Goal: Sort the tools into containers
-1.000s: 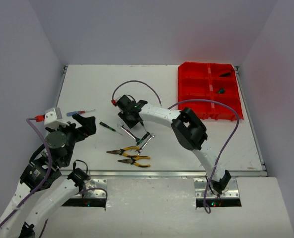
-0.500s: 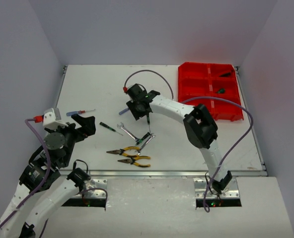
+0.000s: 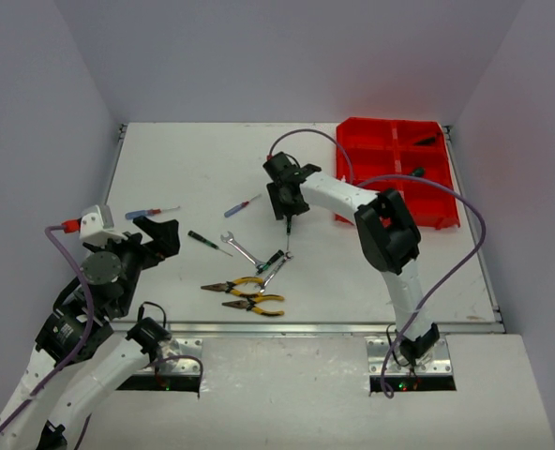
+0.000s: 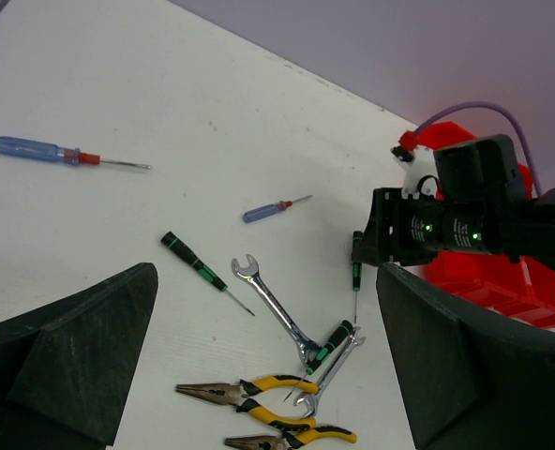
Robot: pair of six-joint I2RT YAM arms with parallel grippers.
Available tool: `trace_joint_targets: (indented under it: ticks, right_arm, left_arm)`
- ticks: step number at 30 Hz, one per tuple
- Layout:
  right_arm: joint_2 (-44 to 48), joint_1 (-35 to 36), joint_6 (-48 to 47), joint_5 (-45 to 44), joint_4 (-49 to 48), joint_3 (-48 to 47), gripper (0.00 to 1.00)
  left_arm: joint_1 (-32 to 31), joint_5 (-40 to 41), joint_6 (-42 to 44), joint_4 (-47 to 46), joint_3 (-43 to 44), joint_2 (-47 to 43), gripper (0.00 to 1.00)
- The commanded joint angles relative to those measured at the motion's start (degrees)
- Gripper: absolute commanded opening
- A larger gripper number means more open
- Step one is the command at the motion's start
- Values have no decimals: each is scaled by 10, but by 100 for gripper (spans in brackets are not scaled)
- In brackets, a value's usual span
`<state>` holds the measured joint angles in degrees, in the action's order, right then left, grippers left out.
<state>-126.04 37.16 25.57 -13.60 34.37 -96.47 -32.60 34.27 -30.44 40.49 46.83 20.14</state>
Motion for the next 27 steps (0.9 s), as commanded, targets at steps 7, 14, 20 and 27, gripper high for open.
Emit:
trace_joint_targets:
  ticks: [7, 14, 20, 27]
  right_arm:
    - [-31, -8, 62, -14, -32, 26, 28]
    - [34, -8, 62, 17, -94, 94, 2]
    - [171, -48, 16, 51, -120, 107, 1]
    - [242, -266, 90, 119, -117, 129, 0]
  left_arm:
    - [-2, -1, 4, -22, -1, -10, 100]
    - [-2, -2, 4, -22, -1, -11, 100]
    - [-2, -1, 4, -22, -1, -10, 100]
    - [-3, 3, 2, -21, -1, -22, 100]
